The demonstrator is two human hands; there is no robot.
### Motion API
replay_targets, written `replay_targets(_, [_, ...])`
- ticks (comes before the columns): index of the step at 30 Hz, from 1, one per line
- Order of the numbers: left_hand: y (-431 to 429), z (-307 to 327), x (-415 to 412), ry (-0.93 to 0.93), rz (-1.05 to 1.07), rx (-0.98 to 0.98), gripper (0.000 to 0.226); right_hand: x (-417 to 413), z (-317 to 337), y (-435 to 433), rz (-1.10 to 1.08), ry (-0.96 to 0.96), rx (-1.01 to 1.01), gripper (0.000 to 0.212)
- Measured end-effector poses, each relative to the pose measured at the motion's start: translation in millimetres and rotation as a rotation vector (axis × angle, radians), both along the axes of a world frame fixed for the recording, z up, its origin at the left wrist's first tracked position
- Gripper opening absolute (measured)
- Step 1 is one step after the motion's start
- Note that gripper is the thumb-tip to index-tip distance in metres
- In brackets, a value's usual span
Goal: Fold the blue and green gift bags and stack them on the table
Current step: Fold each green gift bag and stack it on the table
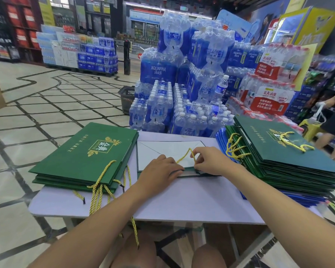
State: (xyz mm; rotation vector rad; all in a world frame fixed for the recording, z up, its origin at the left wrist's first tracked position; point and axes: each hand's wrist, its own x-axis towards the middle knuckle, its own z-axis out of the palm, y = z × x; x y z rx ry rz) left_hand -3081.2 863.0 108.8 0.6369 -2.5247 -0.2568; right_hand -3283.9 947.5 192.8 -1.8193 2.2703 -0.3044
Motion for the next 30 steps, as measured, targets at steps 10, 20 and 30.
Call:
replay_targets(10, [-7, -4, -2, 0.114, 0.019, 0.116, 0.026, 3, -2, 33, -0.126, 0.073, -0.409, 0.009])
replay_targets(20, [-7, -3, -2, 0.14, 0.019, 0.127, 0.025, 37, -33, 34, -0.345, -0.301, -0.247, 0.042])
replay_targets(30, [-8, -6, -1, 0.132, -0.009, 0.123, 0.026, 32, -26, 40, -0.404, -0.508, -0.158, 0.028])
